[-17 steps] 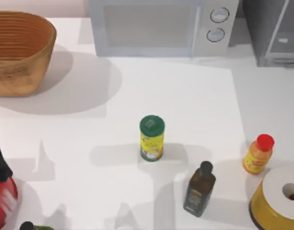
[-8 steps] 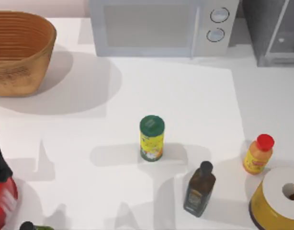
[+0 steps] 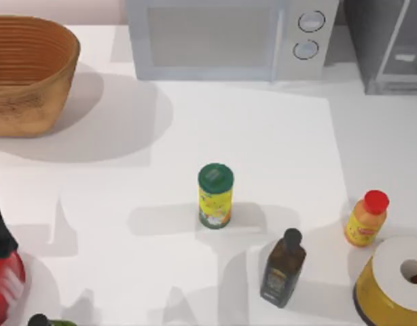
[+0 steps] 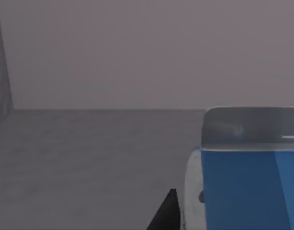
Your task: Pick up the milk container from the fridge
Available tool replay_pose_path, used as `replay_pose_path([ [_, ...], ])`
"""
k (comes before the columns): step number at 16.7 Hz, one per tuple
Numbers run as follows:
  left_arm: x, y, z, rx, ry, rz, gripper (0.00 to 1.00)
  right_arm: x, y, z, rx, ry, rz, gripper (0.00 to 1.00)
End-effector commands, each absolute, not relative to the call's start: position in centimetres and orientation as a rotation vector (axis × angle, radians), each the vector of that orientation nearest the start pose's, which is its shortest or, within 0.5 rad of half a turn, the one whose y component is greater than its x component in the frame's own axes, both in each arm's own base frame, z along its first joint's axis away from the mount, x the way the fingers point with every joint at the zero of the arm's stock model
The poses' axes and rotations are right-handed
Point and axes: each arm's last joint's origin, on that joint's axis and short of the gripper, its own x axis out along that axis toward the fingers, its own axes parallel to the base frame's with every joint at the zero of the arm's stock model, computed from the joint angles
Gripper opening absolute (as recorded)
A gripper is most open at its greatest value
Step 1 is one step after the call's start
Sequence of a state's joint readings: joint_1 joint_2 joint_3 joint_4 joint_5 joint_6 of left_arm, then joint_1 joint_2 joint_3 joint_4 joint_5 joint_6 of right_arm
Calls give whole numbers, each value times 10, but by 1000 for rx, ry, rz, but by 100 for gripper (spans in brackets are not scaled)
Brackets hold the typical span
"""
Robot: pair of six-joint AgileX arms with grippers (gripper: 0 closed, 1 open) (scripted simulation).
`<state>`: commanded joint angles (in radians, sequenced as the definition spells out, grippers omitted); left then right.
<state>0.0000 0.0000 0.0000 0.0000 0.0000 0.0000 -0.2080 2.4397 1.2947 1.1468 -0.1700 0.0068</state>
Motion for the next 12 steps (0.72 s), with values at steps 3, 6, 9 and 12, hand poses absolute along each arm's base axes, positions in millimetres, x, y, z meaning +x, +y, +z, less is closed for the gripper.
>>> replay_pose_path([
  [3,106,-1,160,0,0,0,100,473,-89,71,-4,0,-10,2],
  [6,106,-1,160,0,0,0,100,473,-89,71,-4,0,-10,0],
  [9,106,-1,160,0,0,0,100,473,-89,71,-4,0,-10,0],
  [12,106,-1,160,0,0,0,100,472,-90,72,-3,-1,-13,0],
])
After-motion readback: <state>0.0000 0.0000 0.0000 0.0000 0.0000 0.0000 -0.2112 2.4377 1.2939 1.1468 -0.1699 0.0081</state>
